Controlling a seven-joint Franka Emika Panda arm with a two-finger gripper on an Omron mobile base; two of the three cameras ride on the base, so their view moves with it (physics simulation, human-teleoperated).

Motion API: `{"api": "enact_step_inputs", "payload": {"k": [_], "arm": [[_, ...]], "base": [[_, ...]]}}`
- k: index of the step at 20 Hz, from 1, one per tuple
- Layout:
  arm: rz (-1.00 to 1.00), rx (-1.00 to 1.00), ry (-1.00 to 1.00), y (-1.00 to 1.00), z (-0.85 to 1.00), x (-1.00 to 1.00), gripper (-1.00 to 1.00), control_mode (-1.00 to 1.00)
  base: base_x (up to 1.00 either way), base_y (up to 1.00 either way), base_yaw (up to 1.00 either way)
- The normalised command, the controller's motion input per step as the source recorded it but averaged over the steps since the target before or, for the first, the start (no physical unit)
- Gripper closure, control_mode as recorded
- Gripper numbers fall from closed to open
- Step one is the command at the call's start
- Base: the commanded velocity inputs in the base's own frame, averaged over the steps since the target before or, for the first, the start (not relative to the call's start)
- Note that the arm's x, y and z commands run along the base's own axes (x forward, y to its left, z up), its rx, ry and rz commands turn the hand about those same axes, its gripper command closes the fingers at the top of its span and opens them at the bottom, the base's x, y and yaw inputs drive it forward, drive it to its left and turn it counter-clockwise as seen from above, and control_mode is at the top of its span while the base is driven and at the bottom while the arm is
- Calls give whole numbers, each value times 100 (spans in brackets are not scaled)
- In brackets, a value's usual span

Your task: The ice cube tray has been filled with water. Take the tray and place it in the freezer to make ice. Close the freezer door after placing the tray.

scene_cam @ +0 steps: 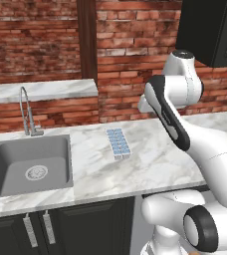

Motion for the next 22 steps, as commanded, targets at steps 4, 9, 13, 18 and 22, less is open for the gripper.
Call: {"api": "enact_step_inputs", "payload": {"k": [4, 9, 13, 18, 22], "arm": [[-4, 0, 0, 3, -1, 0, -100, -100], [-15, 0, 0, 14, -8, 0, -100, -100], [-13, 0, 0, 17, -11, 3, -100, -100], [-13, 0, 0, 12, -15, 13, -100, -100], [-15, 0, 0, 2, -25, 4, -100, -100]], "base": [[0, 0, 0], [0, 0, 0], [0, 0, 0], [0, 0, 0], [0, 0, 0]]}}
